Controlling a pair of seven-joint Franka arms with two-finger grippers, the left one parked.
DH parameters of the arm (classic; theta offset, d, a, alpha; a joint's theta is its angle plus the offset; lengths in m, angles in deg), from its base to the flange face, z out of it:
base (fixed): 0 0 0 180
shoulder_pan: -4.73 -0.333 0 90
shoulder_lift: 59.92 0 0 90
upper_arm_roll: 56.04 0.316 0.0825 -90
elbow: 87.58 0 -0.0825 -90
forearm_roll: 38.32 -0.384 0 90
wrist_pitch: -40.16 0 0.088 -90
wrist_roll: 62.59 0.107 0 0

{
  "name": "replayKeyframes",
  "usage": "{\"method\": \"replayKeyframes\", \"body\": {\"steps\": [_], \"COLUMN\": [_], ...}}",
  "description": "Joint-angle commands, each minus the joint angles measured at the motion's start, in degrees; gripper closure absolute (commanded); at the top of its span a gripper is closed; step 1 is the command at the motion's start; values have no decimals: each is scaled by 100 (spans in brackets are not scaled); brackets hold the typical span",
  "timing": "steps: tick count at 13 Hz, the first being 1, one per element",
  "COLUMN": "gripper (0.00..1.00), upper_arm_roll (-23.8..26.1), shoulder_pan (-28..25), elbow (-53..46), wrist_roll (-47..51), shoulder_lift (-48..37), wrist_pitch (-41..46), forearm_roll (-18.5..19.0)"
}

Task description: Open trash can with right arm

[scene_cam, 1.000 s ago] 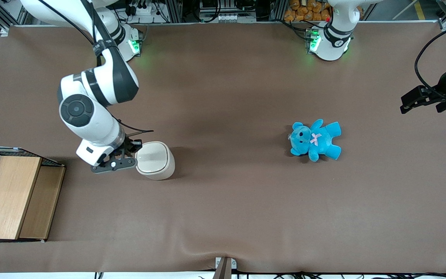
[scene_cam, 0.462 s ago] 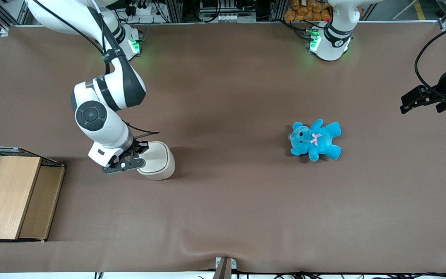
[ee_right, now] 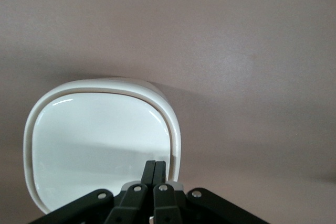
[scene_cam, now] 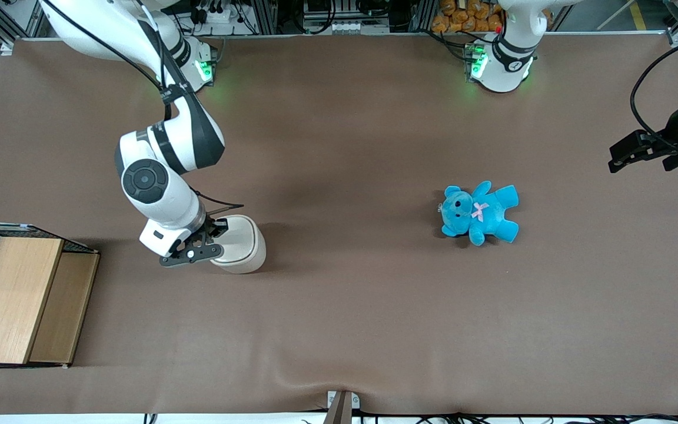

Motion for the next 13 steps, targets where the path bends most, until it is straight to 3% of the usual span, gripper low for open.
{"method": "replayKeyframes", "body": {"steps": [1, 13], "gripper": [100, 100], "upper_arm_roll": [-20, -20], "shoulder_pan": [-5, 21], "elbow": [51, 245], "wrist_roll": [90, 116], "shoulder_lift": [31, 181], "wrist_pitch": [-125, -416], "forearm_roll": [112, 103]}}
